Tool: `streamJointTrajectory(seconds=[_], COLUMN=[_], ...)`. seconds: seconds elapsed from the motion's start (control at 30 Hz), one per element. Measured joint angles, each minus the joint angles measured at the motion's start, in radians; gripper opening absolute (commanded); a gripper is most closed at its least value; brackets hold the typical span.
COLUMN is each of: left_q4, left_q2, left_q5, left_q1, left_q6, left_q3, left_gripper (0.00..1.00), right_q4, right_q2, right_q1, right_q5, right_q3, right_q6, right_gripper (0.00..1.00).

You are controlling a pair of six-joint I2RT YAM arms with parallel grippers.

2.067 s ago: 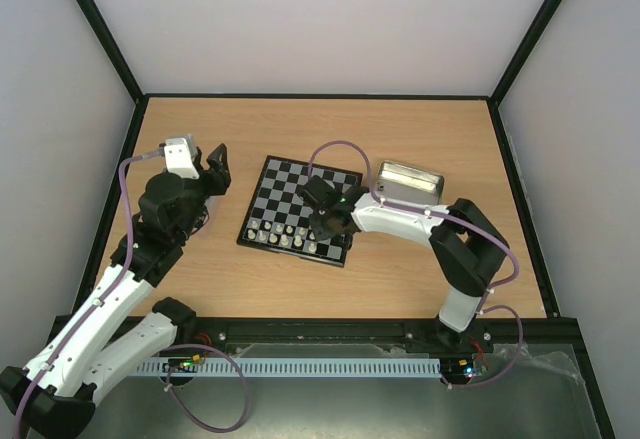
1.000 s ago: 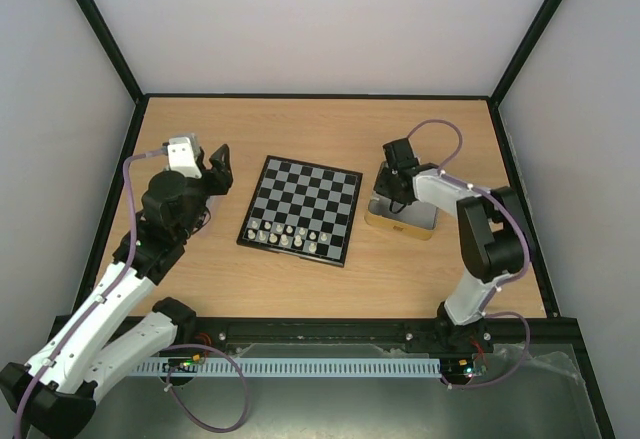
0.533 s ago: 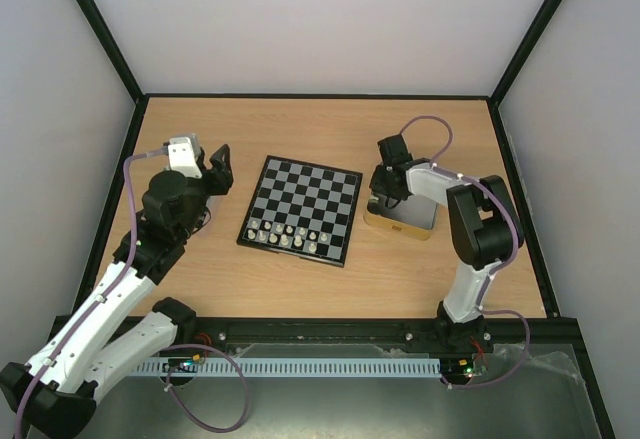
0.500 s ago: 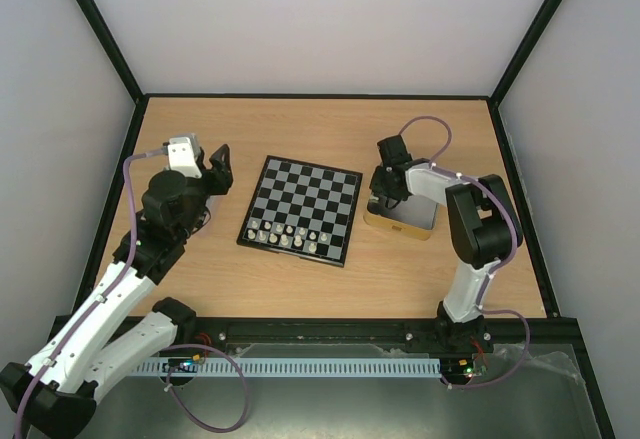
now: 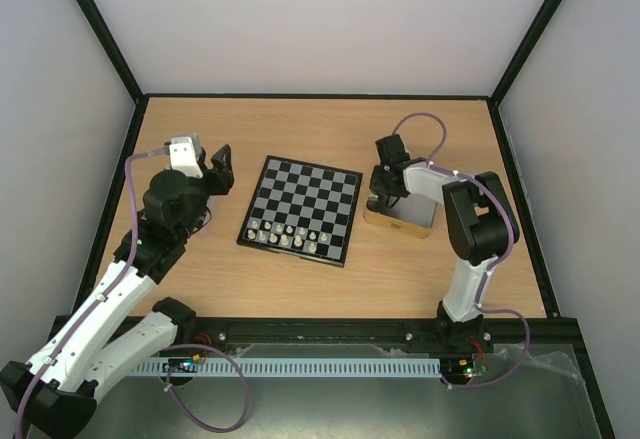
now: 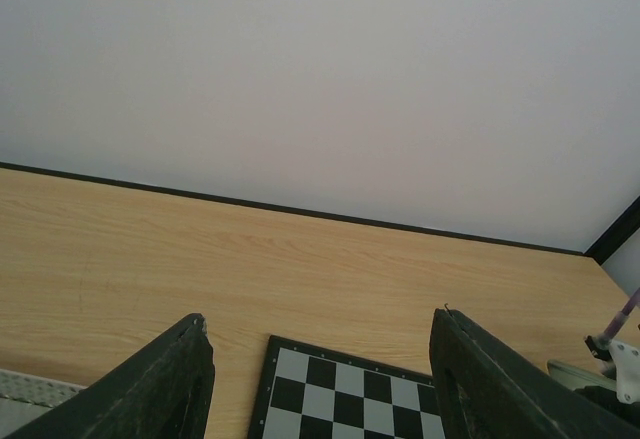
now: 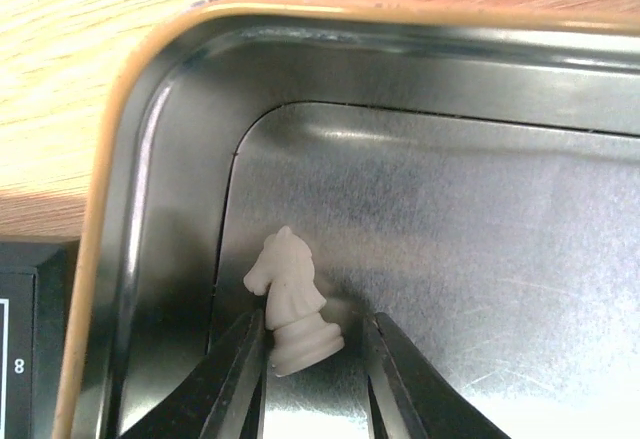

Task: Set up the chess pieces on the board
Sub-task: Pick up the chess piece from the storage box.

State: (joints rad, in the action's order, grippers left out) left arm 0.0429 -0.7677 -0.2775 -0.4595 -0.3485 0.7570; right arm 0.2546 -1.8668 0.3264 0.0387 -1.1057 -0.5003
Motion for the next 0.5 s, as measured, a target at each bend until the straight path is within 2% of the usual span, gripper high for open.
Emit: streamJointTrajectory(seconds=[0.2,0.3,0.5], left_q4=[0.000,0.000,0.000], left_q2=[0.000,0.000,-0.001], left_q5=[0.001,0.005,0.009], left_q1=[0.000,0.000,0.000], left_q6=[0.000,0.000,0.000], left_q3=[0.000,0.000,-0.001], left_gripper=[0.61,0.61,0.61], right_q4=[-0.011,-0.018,-0.031], right_q2=[-0.010,-0.010,-0.010], right_q1=[0.000,0.000,0.000], right_q5=[-0.018,-0.024,-0.039], right_q3=[-0.006,-0.006,-0.006], right_q6=[0.028,0.033,0.047], right_gripper=[0.16,0.16,0.29])
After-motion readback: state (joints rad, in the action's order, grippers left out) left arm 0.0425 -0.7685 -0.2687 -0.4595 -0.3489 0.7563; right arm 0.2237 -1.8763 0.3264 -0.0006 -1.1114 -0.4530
